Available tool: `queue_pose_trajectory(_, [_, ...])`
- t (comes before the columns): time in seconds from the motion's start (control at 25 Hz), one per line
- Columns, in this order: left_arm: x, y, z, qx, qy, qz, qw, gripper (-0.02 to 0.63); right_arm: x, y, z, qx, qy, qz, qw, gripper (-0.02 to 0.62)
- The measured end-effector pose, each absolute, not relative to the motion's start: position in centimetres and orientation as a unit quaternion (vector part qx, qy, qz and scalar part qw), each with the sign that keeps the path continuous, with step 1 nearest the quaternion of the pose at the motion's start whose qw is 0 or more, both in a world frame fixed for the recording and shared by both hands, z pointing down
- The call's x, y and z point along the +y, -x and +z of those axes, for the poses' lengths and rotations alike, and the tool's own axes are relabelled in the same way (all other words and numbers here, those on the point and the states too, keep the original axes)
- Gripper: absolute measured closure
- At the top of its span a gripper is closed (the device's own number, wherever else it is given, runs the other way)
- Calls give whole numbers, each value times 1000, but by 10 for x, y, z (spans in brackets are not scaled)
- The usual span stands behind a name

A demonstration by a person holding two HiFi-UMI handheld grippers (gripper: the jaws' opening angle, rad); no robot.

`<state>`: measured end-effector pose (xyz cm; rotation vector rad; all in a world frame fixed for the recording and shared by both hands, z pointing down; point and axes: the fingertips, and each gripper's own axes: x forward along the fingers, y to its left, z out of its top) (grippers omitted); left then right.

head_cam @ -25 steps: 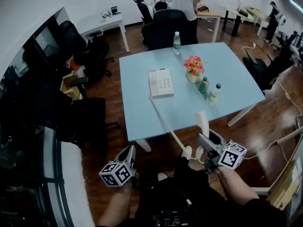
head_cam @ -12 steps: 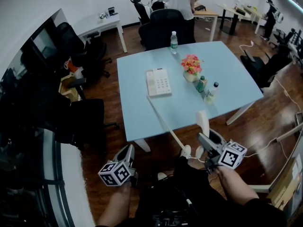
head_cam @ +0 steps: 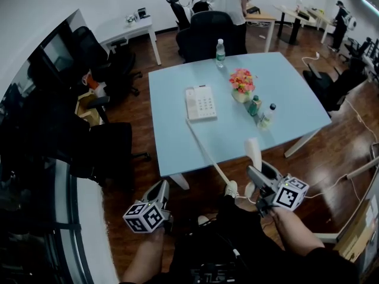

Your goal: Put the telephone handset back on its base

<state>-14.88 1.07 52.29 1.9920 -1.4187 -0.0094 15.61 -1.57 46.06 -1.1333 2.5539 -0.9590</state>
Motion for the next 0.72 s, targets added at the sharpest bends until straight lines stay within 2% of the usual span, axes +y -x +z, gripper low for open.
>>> queue_pose_trajectory(0.72, [-72, 137, 515, -540, -773, 7, 333, 606, -109, -96, 482, 878, 338, -337, 44, 360])
